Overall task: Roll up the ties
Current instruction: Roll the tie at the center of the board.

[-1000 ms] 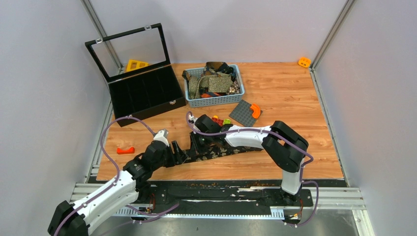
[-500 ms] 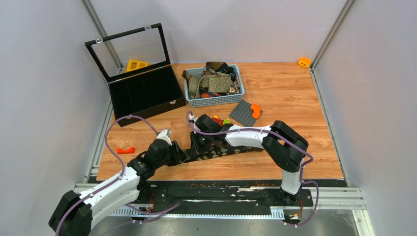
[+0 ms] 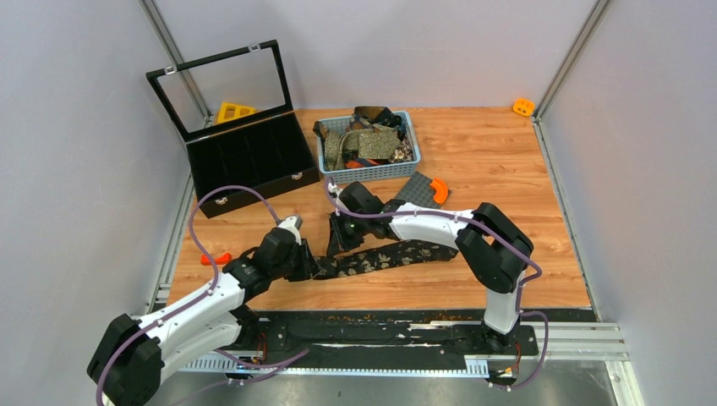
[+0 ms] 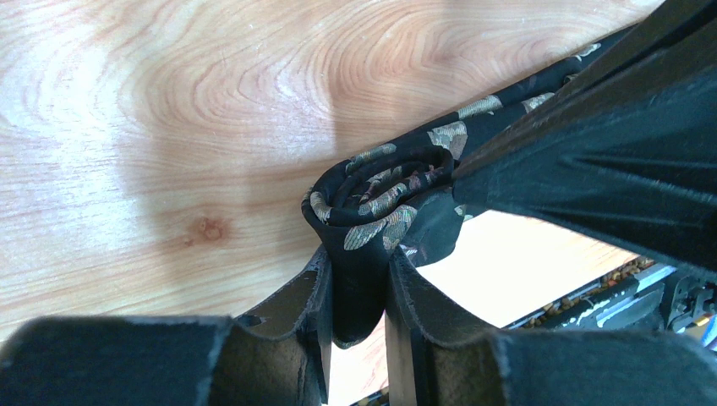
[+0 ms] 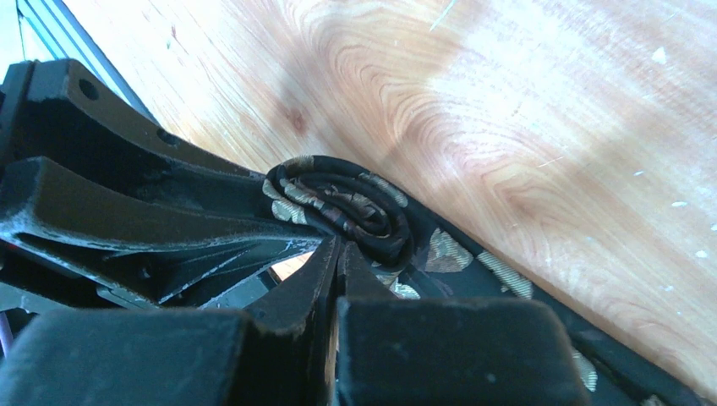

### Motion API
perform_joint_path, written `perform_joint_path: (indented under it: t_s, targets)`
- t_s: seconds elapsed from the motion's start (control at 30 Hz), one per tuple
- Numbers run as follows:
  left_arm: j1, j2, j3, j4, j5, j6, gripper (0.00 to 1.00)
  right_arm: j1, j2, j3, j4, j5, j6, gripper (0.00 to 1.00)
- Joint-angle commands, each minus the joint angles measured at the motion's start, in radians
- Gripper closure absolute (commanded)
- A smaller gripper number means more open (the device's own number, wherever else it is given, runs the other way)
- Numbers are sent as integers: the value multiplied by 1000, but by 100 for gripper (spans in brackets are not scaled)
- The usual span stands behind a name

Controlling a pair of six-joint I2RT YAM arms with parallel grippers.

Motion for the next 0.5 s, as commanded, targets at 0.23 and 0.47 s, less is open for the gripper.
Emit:
perform_joint_path:
  t_s: [0.23, 0.47]
  targets:
    - [6, 59, 181, -268, -82, 68, 79, 1, 4, -46, 75, -28, 14, 100]
    - [-2, 160, 282, -393, -197, 93, 81, -28, -74, -41, 1, 59, -28, 100]
